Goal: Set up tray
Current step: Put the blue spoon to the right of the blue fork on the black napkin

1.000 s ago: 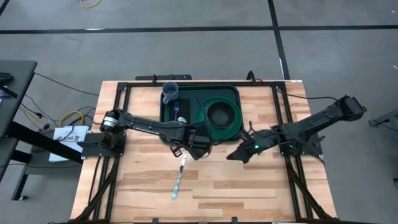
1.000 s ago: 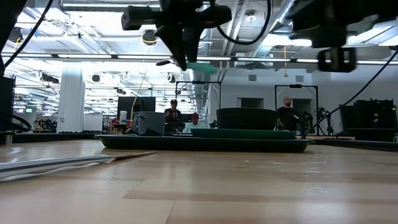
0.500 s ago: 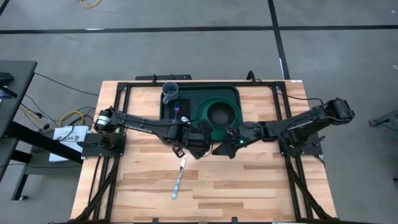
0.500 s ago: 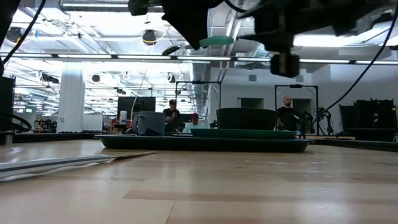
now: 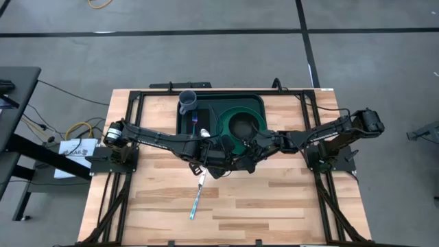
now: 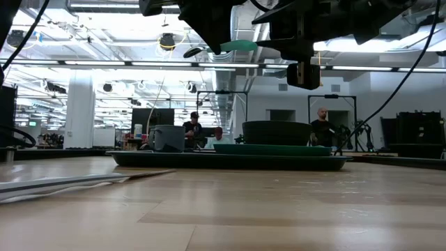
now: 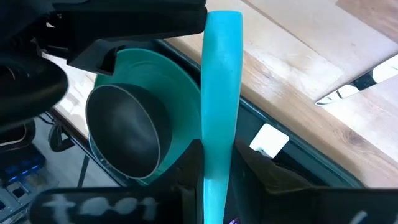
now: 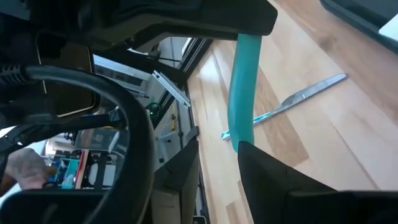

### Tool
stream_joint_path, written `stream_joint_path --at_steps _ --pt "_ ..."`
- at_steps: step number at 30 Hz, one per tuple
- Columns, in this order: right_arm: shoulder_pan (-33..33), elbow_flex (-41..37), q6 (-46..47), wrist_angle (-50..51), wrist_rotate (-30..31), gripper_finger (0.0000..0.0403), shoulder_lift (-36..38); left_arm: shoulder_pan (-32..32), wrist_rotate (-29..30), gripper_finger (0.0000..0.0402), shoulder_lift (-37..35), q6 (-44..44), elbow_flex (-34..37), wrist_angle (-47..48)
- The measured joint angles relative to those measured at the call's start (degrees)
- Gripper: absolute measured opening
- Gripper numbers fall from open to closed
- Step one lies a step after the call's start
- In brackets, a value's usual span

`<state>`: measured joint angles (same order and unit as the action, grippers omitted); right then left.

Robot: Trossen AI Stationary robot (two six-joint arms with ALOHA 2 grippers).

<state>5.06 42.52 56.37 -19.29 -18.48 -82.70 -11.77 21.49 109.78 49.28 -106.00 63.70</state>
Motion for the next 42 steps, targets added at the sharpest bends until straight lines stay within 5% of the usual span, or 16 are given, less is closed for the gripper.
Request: stream_joint_path --at_steps 42 --pt "-3.0 0.1 -5.4 1.2 -0.8 0.0108 0.3 -0.2 2.9 0.0037 0.0 -4.0 -0.2 -1.0"
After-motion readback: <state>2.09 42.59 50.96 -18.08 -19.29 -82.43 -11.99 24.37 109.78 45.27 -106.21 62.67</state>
